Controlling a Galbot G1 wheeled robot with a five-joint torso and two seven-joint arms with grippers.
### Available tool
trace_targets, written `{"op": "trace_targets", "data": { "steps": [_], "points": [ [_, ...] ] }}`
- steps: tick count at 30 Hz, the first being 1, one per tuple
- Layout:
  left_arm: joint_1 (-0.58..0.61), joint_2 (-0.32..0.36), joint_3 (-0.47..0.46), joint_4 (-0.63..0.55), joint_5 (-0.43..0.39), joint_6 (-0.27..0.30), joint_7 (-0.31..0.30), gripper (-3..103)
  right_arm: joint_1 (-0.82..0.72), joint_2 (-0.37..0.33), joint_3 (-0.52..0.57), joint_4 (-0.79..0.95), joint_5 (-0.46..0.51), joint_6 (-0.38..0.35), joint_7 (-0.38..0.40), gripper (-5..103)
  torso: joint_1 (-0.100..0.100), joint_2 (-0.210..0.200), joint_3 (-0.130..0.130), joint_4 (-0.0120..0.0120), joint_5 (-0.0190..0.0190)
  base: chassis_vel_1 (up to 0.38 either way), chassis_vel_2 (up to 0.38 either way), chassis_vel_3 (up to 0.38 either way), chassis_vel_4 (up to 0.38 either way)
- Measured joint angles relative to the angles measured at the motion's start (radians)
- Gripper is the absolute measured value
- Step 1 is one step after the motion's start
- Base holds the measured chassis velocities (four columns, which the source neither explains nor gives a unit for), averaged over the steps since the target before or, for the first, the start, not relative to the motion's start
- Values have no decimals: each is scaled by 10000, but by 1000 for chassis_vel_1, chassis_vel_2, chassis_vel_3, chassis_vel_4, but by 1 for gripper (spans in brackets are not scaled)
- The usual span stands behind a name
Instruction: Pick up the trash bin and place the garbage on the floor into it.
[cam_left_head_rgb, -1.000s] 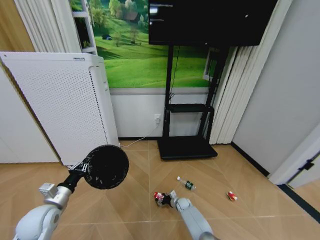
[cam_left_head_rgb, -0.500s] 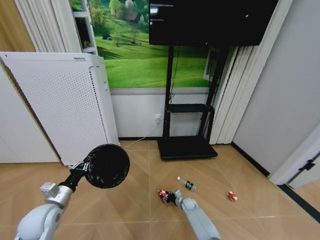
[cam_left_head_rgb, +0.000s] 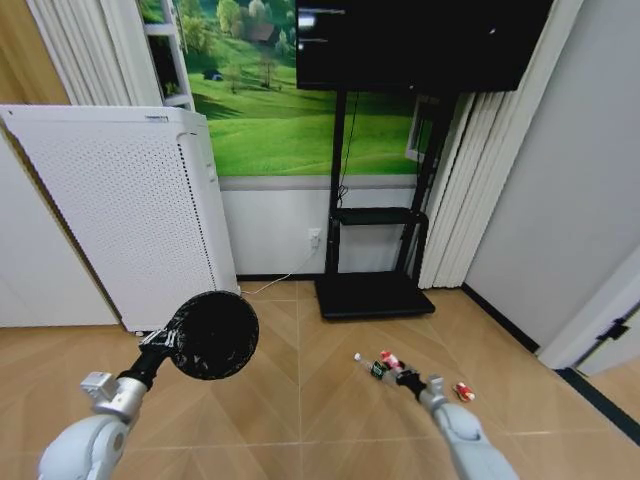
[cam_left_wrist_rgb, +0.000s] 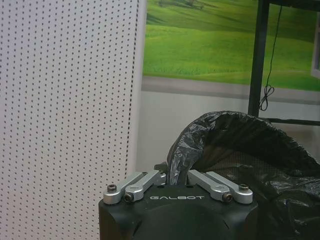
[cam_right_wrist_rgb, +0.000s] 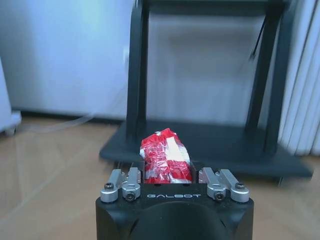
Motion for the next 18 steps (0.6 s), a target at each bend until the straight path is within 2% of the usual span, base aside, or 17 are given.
{"op": "trace_targets", "data": {
  "steps": [3,4,6,7,9,10,11,12,14,17,18],
  "points": [
    [-396,-73,231,563,-24,0,-13,7,-265,-112,291,854,484,-55,8,45,0,-1,0,5,4,0,0,0,0],
    [-886,-86,567,1215,-59,0,-9,7,-541,-242,533,1675,1010,-177,11,45,0,0,0,5,2,0,0,0,0],
    [-1116,-91,747,1496,-61,0,-4,7,-676,-287,584,2046,1193,-237,11,45,0,-1,0,3,-3,0,0,0,0],
    [-1521,-98,1123,2016,-46,3,26,7,-912,-354,588,2659,1431,-331,11,45,0,-1,0,-1,0,0,0,0,0],
    [-2140,-132,1824,2674,52,23,38,7,-1175,-399,413,3447,1583,-428,3,45,1,-1,1,0,2,0,0,0,0],
    [-2140,-132,1824,2674,52,23,38,7,-1175,-399,413,3447,1583,-428,3,45,1,-1,1,0,2,0,0,0,0],
    [-2510,-172,2339,2997,118,32,0,7,-1275,-396,239,3884,1594,-514,-25,45,0,-1,1,0,-1,0,0,0,0],
    [-2510,-172,2339,2997,118,32,0,7,-1275,-396,239,3884,1594,-514,-25,45,0,-1,1,0,-1,0,0,0,0],
    [-3325,-237,3515,3586,291,59,-181,7,-1344,-415,-264,4550,1592,-770,-165,45,2,-1,2,-1,3,0,0,0,0],
    [-4185,-275,4720,4047,386,81,-438,7,-1150,-680,-1012,4884,1583,-1050,-395,45,2,-1,2,1,-1,0,0,0,0],
    [-4185,-275,4720,4047,386,81,-438,7,-1150,-680,-1012,4884,1583,-1050,-395,45,2,-1,2,1,-1,0,0,0,0]
  ]
}}
